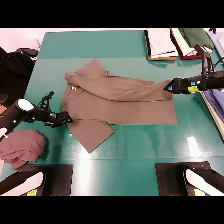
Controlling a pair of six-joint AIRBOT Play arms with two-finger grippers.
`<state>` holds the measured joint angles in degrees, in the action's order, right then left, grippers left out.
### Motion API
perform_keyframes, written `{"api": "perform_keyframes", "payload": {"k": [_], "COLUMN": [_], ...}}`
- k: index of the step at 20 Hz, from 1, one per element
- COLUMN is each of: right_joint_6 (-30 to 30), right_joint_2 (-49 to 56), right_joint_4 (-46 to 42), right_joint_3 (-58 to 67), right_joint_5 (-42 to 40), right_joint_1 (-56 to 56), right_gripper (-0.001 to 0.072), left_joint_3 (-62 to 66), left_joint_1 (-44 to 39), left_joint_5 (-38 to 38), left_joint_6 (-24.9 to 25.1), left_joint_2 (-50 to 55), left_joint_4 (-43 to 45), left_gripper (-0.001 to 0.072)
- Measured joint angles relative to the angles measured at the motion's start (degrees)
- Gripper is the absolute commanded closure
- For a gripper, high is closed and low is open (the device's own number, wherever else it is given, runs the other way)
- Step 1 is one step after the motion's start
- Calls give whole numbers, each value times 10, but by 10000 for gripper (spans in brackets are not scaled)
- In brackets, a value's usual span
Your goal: Fold the shirts.
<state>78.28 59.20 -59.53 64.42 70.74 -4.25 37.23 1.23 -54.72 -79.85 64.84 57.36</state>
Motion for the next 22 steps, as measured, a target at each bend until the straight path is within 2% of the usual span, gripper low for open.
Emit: {"api": "perform_keyframes", "payload": {"k": [1,2,6,11,15,18,21,22], "right_joint_6": [0,0,0,-7,-26,-45,-57,-59], "right_joint_2": [-2,-5,-16,-37,-7,36,77,90], "right_joint_4": [0,-1,-4,-6,7,49,94,107], "right_joint_3": [0,-1,-37,-177,-276,-315,-319,-315], "right_joint_5": [1,7,44,66,64,36,-3,-15], "right_joint_1": [-2,-9,-81,-247,-339,-344,-303,-283], "right_gripper": [266,265,264,261,263,266,344,347], "left_joint_3": [-1,1,42,89,99,101,103,103], "left_joint_1": [-6,-9,-17,-20,-20,-20,-20,-20], "left_joint_5": [8,17,6,-12,-17,-17,-18,-18], "left_joint_6": [0,-2,-5,-4,-2,-1,-1,-1], "left_joint_2": [0,-1,-8,-20,-23,-23,-23,-23], "left_joint_4": [-1,-6,1,6,8,8,7,7], "left_gripper": [676,685,685,685,685,685,685,685]}}
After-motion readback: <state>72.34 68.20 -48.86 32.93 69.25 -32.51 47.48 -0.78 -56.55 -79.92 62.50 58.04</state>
